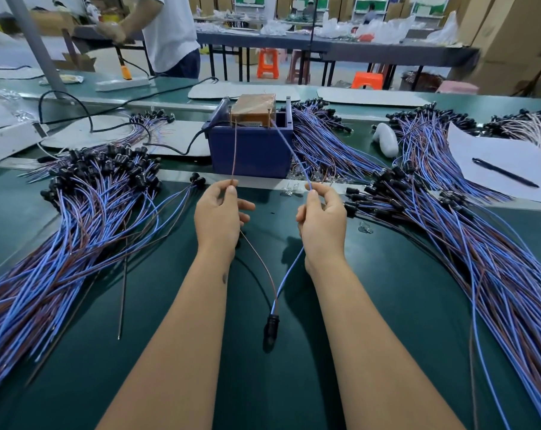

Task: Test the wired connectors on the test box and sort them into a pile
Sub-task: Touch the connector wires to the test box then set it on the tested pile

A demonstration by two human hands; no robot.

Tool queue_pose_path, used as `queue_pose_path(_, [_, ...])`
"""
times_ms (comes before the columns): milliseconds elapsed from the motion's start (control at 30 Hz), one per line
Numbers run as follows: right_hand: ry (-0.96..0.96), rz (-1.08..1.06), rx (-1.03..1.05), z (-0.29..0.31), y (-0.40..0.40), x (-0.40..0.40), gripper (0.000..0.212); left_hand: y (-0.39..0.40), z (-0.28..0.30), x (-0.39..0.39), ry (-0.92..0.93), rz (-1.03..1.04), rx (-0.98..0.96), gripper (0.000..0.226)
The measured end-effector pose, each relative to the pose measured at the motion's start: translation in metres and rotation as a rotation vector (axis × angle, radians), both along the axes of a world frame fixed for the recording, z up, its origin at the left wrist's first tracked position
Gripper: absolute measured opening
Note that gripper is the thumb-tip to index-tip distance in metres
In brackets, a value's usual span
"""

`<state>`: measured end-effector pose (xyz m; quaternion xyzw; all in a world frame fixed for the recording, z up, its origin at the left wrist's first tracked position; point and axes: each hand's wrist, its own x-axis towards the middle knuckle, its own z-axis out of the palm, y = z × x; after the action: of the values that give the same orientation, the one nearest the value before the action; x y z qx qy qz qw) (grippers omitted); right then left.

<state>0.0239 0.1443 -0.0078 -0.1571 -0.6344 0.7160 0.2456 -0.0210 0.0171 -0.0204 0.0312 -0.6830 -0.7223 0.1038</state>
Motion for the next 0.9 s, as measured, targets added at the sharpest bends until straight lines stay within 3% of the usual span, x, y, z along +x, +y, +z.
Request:
queue_pose_path(467, [0.059, -0.002, -0.06, 0.0013, -0.0035, 0.0016, 0.021, -0.0007, 0.0042, -0.0029, -0.044, 0.07, 0.111, 0.017])
queue_pose_path(900, [0.06, 0.012, -0.017, 0.0015, -0.0076, 0.0011, 0.018, 0.0017, 0.0015, -0.0064, -0.021, 0.044, 0.038, 0.019])
